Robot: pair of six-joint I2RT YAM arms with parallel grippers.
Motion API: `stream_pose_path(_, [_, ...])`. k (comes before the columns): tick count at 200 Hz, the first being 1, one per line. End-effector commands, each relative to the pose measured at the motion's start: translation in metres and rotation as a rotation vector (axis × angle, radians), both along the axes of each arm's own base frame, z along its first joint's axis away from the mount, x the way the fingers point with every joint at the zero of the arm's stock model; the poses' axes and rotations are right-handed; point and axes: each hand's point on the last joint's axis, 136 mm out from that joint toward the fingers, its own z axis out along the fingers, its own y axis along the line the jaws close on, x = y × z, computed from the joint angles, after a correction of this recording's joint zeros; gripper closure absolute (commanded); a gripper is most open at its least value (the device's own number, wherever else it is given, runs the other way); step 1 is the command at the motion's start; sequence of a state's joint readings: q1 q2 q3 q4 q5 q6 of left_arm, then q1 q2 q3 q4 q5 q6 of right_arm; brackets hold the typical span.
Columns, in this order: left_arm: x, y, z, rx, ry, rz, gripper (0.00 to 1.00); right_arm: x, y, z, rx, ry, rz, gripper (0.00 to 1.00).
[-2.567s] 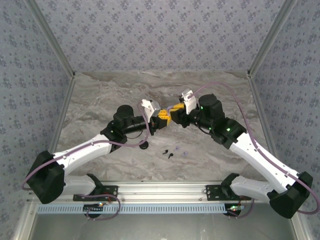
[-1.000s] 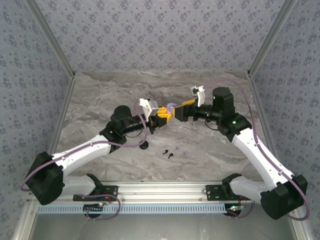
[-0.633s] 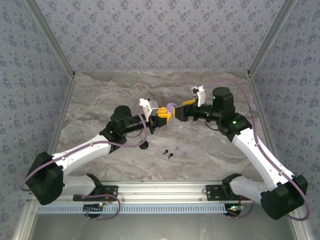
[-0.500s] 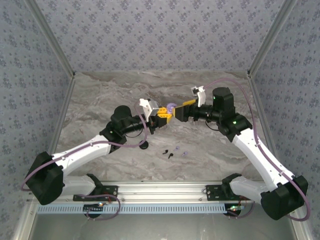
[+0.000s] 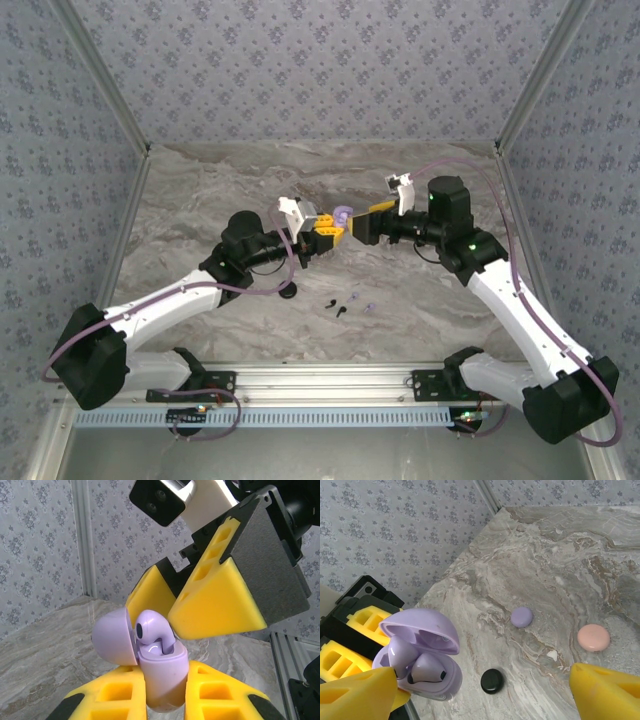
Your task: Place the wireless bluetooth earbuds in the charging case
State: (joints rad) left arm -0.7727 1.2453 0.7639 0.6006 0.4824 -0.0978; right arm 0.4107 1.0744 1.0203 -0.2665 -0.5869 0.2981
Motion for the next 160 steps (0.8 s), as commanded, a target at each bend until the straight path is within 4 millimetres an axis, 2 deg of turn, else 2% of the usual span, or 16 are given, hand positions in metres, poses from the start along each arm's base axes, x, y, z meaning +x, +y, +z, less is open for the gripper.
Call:
stream_pose_path(1, [-0.007,0.004,0.026,-0.059,-0.067,-0.005,1.0,-0.002,-0.002,0.019,0.022,-0.046,0.0,0.08])
stream_pose_path(29, [-0.006,0.004,0.026,-0.058,-0.065,-0.004,1.0,-0.002,0.004,0.03,0.064,-0.065,0.022,0.07])
stream_pose_path(71, [-0.007,0.004,0.025,-0.058,-0.063,-0.004,1.0,0.003,0.014,0.028,0.063,-0.056,0.042,0.06])
stream_pose_path(113, [-0.007,0.006,0.025,-0.059,-0.066,0.002,1.0,0.01,0.009,0.019,0.024,-0.038,-0.004,0.09])
stream_pose_path(160, [-0.008,0.008,0.024,-0.058,-0.07,0.014,1.0,0.007,0.002,0.015,-0.002,-0.032,-0.021,0.11])
